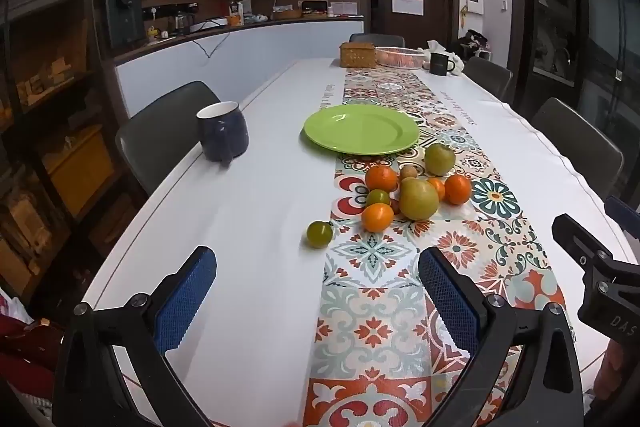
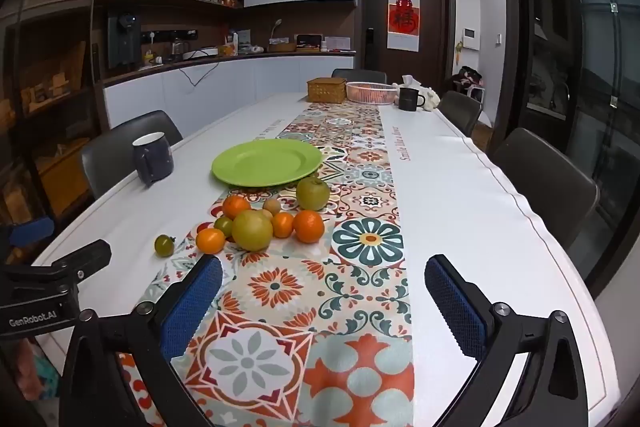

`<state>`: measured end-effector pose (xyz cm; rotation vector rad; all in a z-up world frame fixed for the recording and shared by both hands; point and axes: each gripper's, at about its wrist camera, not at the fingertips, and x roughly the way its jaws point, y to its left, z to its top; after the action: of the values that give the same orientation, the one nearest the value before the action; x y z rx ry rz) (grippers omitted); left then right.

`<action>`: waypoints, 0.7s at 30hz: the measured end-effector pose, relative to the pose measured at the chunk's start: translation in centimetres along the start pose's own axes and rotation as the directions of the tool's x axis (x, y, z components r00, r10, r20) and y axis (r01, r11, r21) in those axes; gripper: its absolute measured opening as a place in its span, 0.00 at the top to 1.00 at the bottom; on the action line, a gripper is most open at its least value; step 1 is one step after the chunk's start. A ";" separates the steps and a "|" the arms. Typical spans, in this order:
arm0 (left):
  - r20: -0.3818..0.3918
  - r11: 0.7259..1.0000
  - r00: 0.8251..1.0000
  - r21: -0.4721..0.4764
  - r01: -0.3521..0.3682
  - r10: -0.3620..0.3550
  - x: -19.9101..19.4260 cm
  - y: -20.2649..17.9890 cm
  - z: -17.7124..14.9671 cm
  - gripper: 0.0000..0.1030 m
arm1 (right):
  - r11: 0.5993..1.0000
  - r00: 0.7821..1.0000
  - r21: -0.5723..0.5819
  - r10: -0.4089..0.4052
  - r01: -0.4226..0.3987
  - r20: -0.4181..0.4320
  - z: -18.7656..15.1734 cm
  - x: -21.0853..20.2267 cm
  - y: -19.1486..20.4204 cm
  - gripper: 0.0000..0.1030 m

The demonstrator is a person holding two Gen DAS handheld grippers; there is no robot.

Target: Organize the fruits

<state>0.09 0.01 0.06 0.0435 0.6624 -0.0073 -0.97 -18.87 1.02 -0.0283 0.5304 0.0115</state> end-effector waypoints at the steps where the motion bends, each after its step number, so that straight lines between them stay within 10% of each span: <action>1: 0.004 1.000 1.000 -0.001 0.005 -0.005 0.0 0.0 0.1 0.00 | 1.000 1.000 0.004 0.003 -0.003 0.004 0.0 0.0 0.0 0.01; 21: 0.051 1.000 0.998 -0.012 -0.024 0.025 -1.2 0.2 0.0 0.00 | 1.000 1.000 0.001 0.003 -0.003 0.006 0.0 -0.1 0.0 0.01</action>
<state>-0.84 0.20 0.78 0.0403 0.6105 0.0189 -1.06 -18.87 1.03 -0.0270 0.5240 0.0141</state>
